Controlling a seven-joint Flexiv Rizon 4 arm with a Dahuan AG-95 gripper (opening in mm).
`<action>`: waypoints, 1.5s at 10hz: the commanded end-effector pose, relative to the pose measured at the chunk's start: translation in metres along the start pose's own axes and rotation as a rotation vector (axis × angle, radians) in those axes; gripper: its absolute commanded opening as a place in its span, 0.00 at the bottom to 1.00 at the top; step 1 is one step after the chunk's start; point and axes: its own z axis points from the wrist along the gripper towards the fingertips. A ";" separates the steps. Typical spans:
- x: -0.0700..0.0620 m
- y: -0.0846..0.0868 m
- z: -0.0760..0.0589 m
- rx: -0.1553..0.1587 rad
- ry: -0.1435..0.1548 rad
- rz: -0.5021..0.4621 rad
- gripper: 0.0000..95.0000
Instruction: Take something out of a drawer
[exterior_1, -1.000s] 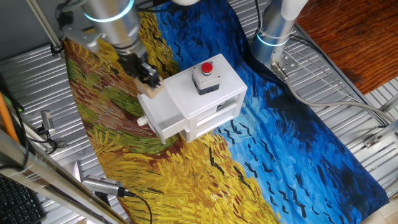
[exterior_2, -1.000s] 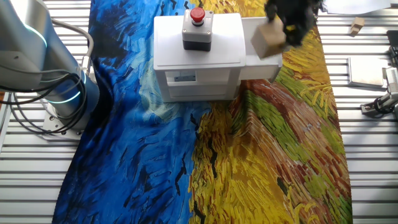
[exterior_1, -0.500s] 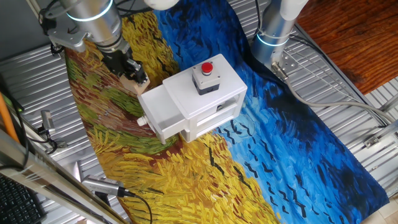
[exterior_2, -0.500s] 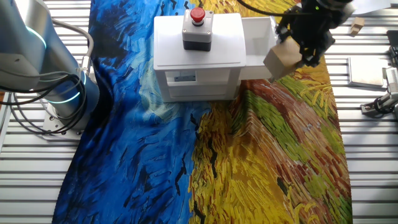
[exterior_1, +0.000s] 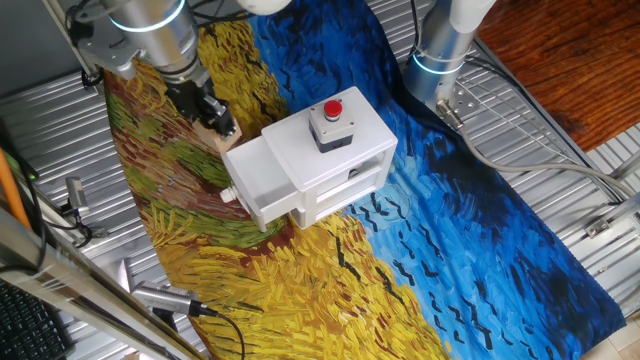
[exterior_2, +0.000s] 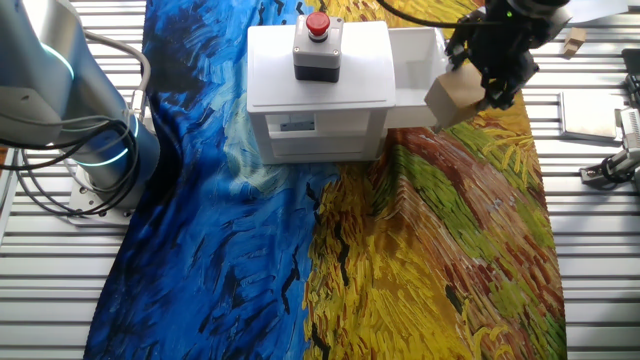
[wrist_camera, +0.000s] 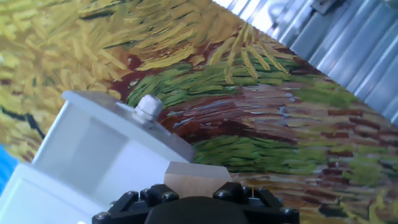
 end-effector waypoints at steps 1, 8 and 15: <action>0.008 -0.021 0.004 -0.016 -0.018 0.189 0.00; 0.031 -0.086 0.027 -0.022 -0.023 0.079 0.00; 0.026 -0.091 0.032 0.021 -0.059 0.252 0.00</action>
